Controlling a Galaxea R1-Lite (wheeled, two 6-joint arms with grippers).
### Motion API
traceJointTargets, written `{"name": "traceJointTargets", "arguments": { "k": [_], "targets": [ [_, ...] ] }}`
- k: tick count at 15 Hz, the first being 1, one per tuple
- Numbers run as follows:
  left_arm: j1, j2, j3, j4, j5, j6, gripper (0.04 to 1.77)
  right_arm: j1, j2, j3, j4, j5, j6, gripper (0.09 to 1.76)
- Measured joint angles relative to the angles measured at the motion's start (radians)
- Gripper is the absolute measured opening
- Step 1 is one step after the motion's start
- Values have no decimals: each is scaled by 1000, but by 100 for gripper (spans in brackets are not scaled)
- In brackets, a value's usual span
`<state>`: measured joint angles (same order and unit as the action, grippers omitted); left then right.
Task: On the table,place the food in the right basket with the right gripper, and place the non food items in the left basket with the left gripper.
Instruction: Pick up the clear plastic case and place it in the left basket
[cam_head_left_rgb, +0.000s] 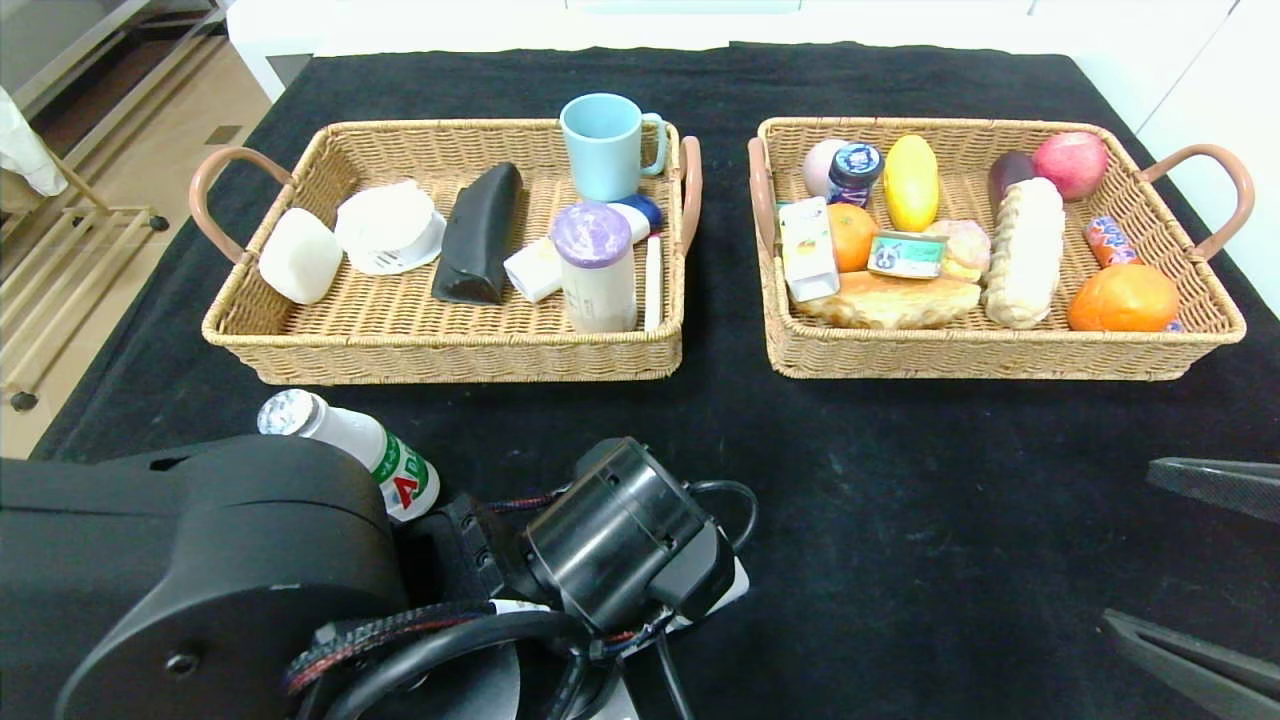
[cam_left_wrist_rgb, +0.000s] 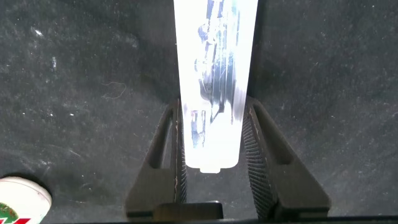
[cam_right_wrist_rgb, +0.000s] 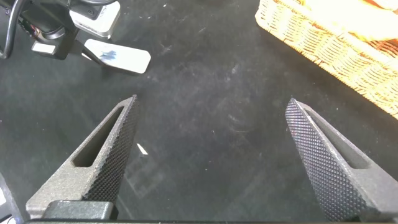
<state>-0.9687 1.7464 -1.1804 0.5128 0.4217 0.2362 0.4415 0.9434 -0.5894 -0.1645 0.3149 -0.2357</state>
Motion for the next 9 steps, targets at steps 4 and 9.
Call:
{"name": "traceJointTargets", "arguments": {
  "k": [4,9],
  "targets": [
    [0,-7,0,1,-2,-1,62,3,-3,1,0,0,-2,171],
    [1,-42,0,-40,-4,-26,62,1,-8,-1,0,-1,-2,171]
  ]
}}
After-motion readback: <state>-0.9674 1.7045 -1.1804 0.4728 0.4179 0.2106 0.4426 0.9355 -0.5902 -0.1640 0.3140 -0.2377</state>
